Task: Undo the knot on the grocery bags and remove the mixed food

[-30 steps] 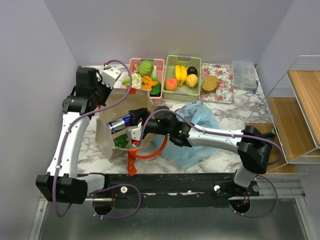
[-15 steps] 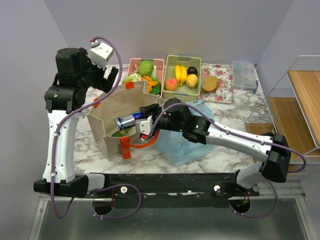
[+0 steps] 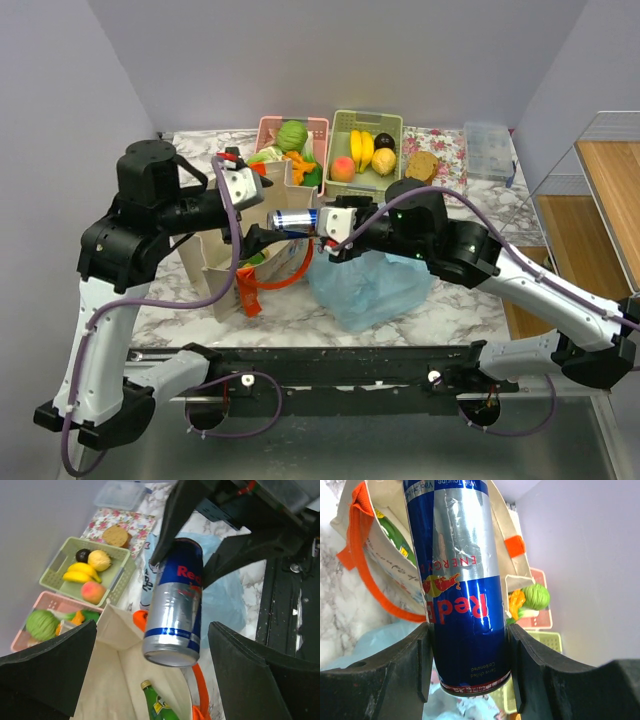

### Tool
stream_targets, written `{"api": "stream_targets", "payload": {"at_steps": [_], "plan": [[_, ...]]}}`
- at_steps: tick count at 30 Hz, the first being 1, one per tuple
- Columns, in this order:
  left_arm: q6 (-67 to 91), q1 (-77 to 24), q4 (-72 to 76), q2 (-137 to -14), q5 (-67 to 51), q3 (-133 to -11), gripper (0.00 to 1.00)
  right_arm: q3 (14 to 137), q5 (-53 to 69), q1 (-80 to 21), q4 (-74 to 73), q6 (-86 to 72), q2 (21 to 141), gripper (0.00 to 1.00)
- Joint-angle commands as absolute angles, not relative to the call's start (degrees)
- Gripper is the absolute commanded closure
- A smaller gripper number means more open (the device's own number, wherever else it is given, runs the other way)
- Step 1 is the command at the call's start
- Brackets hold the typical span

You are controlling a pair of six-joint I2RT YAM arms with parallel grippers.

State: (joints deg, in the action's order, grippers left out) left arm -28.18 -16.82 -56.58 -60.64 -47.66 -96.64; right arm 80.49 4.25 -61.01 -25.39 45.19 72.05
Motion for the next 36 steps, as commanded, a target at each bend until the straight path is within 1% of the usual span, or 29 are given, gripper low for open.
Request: {"api": "stream_targets", "payload": {"at_steps": [1,4,7,10,12,15,18,19,21,22,24,25,28,31,33,36], "plan": [[-34.5,-23.3,-57.4,-62.1,-48.4,-96.3,0.06,89.1,0.3,-60.8,-36.2,38.3,70.5,0.99],[-39.9,-28.2,-57.9,-63.1,-45.7,-96.9,0.06,92.8,-2.1,-60.7,-45.0,37.2,70.5,0.99],[-49.8,-35.8,-61.0,-64.9,-36.9,-96.7,0.08,95.2,-2.5,-60.8,-51.6,35.3,70.7,0.99],[-55.3,-42.4,-58.3,-65.5,-27.5,-93.8,0.11,97.5,-1.0,-60.8,-56.7,31.6,71.7,0.99],[-56.7,-45.5,-54.2,-64.9,-23.1,-90.8,0.15,99.0,-0.4,-60.8,-58.8,28.9,72.3,0.99],[-60.9,-48.1,-51.0,-63.1,-20.9,-86.5,0.2,98.8,-0.4,-60.7,-59.3,26.1,71.8,0.99],[-60.1,-49.0,-42.7,-59.8,-18.3,-80.3,0.19,97.2,-0.4,-60.7,-59.3,23.8,70.8,0.99],[-57.0,-49.0,-38.2,-58.9,-16.9,-78.4,0.15,96.6,-0.4,-60.4,-59.0,22.9,70.3,0.99],[-42.8,-47.2,-30.7,-57.6,-14.4,-77.1,0.06,95.0,0.3,-59.0,-57.1,21.0,68.9,0.99],[-34.7,-43.5,-30.3,-57.6,-17.8,-78.7,0.04,94.1,0.3,-58.0,-55.2,20.3,67.7,0.99],[-19.3,-34.5,-32.7,-58.8,-32.4,-82.8,0.02,91.9,-1.9,-57.1,-51.0,20.0,64.7,0.99],[-13.1,-31.6,-33.1,-59.5,-38.8,-83.8,0.02,90.7,-2.0,-57.0,-49.4,20.5,63.4,0.99],[-2.6,-27.7,-32.8,-61.7,-50.9,-86.6,0.02,86.7,-0.6,-57.0,-43.8,23.2,58.4,1.0],[12.6,-25.9,-27.1,-63.8,-59.6,-87.2,0.02,80.9,-0.4,-57.0,-37.6,27.4,52.9,0.99],[20.8,-25.8,-22.4,-64.5,-63.5,-86.2,0.02,79.4,-1.8,-57.0,-36.3,28.9,51.9,0.99],[26.8,-26.6,-20.2,-65.0,-62.6,-84.8,0.02,77.6,-1.5,-57.0,-33.9,31.1,50.5,0.99]]}}
